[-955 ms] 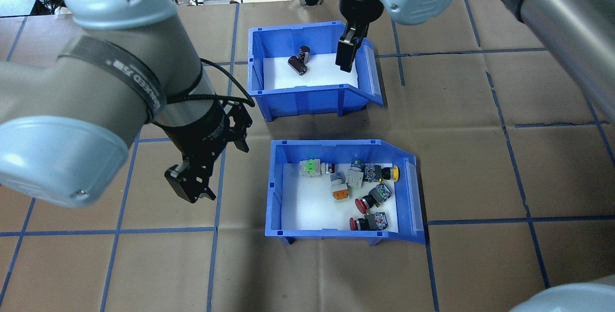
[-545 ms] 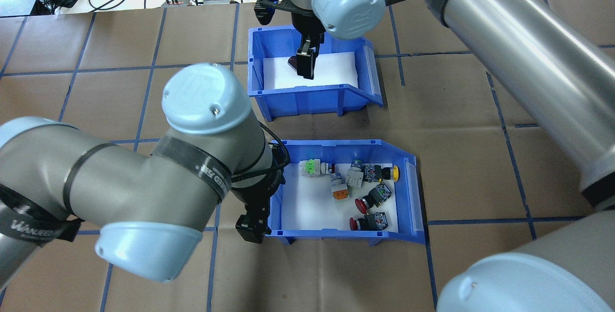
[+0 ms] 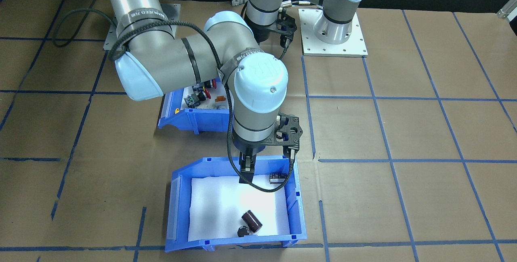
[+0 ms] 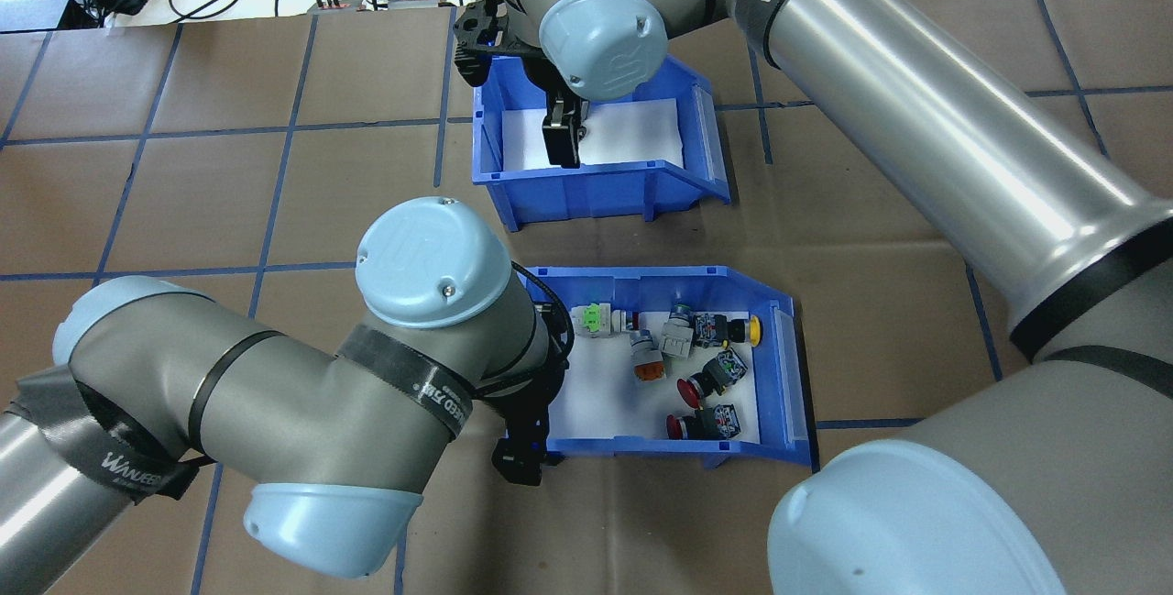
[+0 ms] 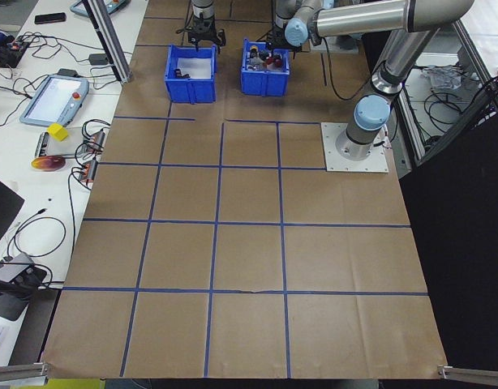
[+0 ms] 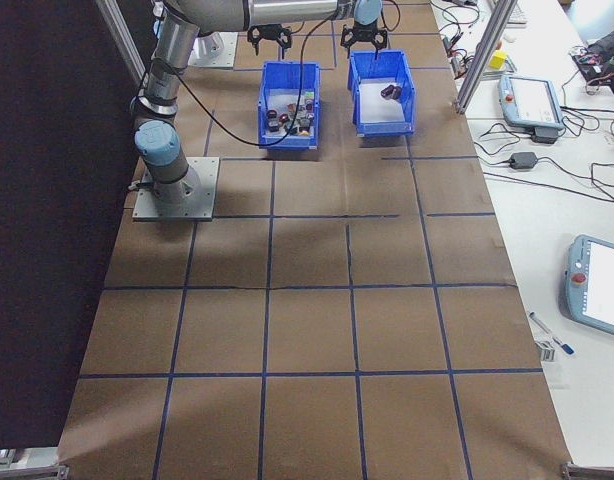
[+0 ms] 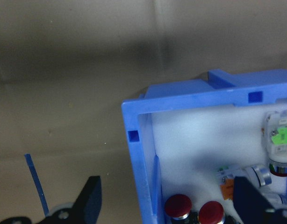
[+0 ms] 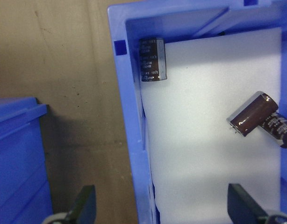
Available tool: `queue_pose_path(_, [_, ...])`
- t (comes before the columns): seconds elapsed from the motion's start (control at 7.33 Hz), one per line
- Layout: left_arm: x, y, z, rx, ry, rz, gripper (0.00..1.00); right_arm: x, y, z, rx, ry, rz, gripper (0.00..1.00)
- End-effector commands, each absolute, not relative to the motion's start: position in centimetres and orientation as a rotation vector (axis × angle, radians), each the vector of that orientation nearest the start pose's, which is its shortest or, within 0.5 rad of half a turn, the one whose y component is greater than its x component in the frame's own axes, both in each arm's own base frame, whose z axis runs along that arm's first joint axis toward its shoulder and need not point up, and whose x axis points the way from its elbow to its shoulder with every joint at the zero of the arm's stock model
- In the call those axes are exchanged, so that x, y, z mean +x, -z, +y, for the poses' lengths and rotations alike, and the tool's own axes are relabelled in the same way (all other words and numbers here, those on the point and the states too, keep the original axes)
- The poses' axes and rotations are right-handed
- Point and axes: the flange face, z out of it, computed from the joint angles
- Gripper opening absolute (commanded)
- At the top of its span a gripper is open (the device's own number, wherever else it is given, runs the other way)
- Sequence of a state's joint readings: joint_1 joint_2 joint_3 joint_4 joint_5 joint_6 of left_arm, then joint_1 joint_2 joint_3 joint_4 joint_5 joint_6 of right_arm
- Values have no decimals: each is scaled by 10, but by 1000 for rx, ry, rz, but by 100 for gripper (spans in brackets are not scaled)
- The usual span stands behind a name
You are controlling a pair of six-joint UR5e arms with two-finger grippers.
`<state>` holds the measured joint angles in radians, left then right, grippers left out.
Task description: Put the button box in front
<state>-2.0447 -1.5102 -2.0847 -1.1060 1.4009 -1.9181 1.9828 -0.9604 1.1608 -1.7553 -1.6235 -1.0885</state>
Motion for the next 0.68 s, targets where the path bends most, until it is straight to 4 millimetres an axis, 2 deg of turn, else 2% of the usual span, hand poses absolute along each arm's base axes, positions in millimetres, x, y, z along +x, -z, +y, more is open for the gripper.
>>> queue_pose_path(0.0, [-356, -300, -310, -2145, -256, 2431, 95, 407, -299, -613, -2180, -69, 2316, 100])
queue_pose_path(0.27, [-359, -283, -307, -2123, -274, 2402, 94, 405, -268, -609, -2185, -7, 2331, 100])
queue_pose_path(0.41, [-356, -273, -300, -2112, -285, 2385, 95, 405, -263, -608, -2183, 14, 2337, 91])
queue_pose_path(0.55, [-354, -266, -297, -2123, -280, 2393, 95, 406, -263, -608, -2180, 19, 2337, 71])
